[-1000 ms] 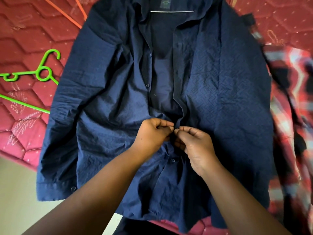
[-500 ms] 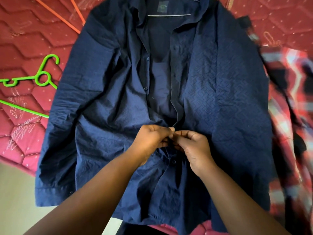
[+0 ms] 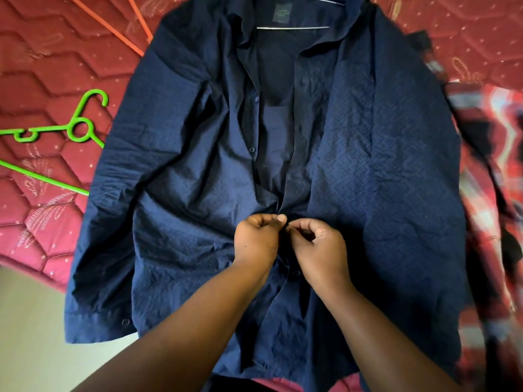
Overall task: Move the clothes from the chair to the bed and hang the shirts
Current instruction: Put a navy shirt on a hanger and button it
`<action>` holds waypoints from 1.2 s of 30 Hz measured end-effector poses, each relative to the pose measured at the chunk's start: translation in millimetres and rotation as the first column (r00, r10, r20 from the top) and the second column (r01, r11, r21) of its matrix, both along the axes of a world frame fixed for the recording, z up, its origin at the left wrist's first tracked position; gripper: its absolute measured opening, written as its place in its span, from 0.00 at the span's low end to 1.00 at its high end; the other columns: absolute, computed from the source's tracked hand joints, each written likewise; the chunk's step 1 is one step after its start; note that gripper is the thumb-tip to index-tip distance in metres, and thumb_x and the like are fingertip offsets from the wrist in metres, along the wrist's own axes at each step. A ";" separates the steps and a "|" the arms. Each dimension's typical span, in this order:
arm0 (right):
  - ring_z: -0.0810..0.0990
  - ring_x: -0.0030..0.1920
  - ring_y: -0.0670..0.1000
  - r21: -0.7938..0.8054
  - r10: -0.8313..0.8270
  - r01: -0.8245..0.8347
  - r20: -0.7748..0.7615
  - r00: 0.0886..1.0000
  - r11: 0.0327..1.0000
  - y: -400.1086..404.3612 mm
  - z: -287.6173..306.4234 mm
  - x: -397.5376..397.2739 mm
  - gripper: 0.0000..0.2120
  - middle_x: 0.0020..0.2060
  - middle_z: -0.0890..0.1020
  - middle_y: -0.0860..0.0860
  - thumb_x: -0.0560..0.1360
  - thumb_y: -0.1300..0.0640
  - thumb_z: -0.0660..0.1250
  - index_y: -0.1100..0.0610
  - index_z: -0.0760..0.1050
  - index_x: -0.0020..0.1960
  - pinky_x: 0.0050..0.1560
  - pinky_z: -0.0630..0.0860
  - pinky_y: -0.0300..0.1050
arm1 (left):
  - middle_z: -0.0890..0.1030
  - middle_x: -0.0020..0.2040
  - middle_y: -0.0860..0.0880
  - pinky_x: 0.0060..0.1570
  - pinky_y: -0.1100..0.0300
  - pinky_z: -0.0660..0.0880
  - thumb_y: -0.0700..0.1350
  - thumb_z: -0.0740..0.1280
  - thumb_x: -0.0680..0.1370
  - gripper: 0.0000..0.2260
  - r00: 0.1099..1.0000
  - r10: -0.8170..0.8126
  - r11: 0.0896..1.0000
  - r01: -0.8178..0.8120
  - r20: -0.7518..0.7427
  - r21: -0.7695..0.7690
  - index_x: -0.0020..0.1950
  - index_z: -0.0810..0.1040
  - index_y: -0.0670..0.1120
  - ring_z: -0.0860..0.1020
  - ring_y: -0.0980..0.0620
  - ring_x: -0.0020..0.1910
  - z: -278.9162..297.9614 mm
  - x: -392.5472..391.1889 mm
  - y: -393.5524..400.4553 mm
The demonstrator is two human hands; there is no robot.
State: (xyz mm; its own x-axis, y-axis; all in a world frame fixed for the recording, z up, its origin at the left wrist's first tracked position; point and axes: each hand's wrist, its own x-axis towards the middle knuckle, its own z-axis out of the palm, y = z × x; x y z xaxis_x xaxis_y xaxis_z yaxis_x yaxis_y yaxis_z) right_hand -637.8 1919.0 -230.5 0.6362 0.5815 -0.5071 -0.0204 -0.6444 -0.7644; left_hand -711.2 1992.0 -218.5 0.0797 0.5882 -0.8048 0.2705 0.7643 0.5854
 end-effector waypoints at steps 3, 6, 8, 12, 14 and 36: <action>0.83 0.40 0.44 -0.017 -0.022 0.022 0.007 1.000 1.000 4.0 -0.7 -0.1 0.02 0.38 0.85 0.46 0.74 0.57 0.72 0.52 0.83 0.45 0.46 0.80 0.42 | 0.82 0.35 0.47 0.38 0.63 0.77 0.39 0.70 0.77 0.06 0.999 0.044 0.999 -0.044 0.012 -0.011 0.40 0.79 0.43 0.80 0.53 0.35 -2.9 3.9 1.1; 0.83 0.40 0.43 -0.030 -0.016 0.017 0.045 0.999 0.999 6.4 -3.4 0.3 0.04 0.39 0.85 0.46 0.74 0.56 0.72 0.54 0.84 0.48 0.45 0.79 0.40 | 0.81 0.36 0.47 0.38 0.64 0.77 0.38 0.69 0.77 0.06 0.996 0.093 0.995 -0.092 0.015 -0.032 0.41 0.78 0.44 0.79 0.53 0.36 -4.8 7.8 1.3; 0.82 0.40 0.43 -0.039 -0.008 0.010 0.044 0.999 0.999 6.8 -3.4 0.5 0.05 0.39 0.84 0.46 0.74 0.56 0.73 0.54 0.83 0.49 0.44 0.78 0.37 | 0.81 0.36 0.47 0.39 0.64 0.78 0.37 0.69 0.77 0.06 0.994 0.104 0.994 -0.104 0.011 -0.041 0.41 0.78 0.44 0.79 0.52 0.37 -7.6 8.8 1.8; 0.82 0.39 0.41 -0.057 0.012 -0.012 -0.001 1.000 0.998 10.0 -0.2 1.8 0.03 0.38 0.84 0.44 0.74 0.56 0.72 0.52 0.83 0.47 0.42 0.76 0.32 | 0.81 0.38 0.45 0.44 0.59 0.79 0.37 0.69 0.77 0.04 0.997 0.078 0.997 -0.078 -0.006 -0.025 0.43 0.77 0.43 0.80 0.50 0.39 -14.8 8.8 4.4; 0.80 0.34 0.40 -0.083 -0.021 0.015 -0.067 0.998 0.996 14.5 2.9 6.4 0.03 0.33 0.83 0.44 0.73 0.58 0.71 0.52 0.83 0.42 0.38 0.74 0.33 | 0.80 0.37 0.47 0.45 0.58 0.78 0.36 0.68 0.77 0.06 0.999 0.022 1.000 -0.022 -0.033 0.011 0.42 0.75 0.45 0.79 0.51 0.38 -16.8 8.1 3.6; 0.81 0.47 0.51 0.032 0.008 -0.018 0.292 0.956 0.999 84.5 26.8 39.8 0.08 0.44 0.84 0.52 0.75 0.60 0.68 0.58 0.80 0.53 0.49 0.73 0.40 | 0.81 0.48 0.46 0.45 0.52 0.75 0.47 0.63 0.81 0.07 0.761 -0.392 0.413 0.648 -0.518 0.640 0.54 0.75 0.44 0.79 0.45 0.48 14.4 18.5 78.7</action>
State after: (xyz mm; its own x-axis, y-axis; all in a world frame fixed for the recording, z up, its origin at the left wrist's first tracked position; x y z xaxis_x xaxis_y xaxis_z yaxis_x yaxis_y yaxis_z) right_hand -597.9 2003.5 -203.7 0.7459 0.6044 -0.2800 0.2153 -0.6165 -0.7574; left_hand -692.6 2070.7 -204.1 0.4721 0.8731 -0.1219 0.6792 -0.2721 0.6816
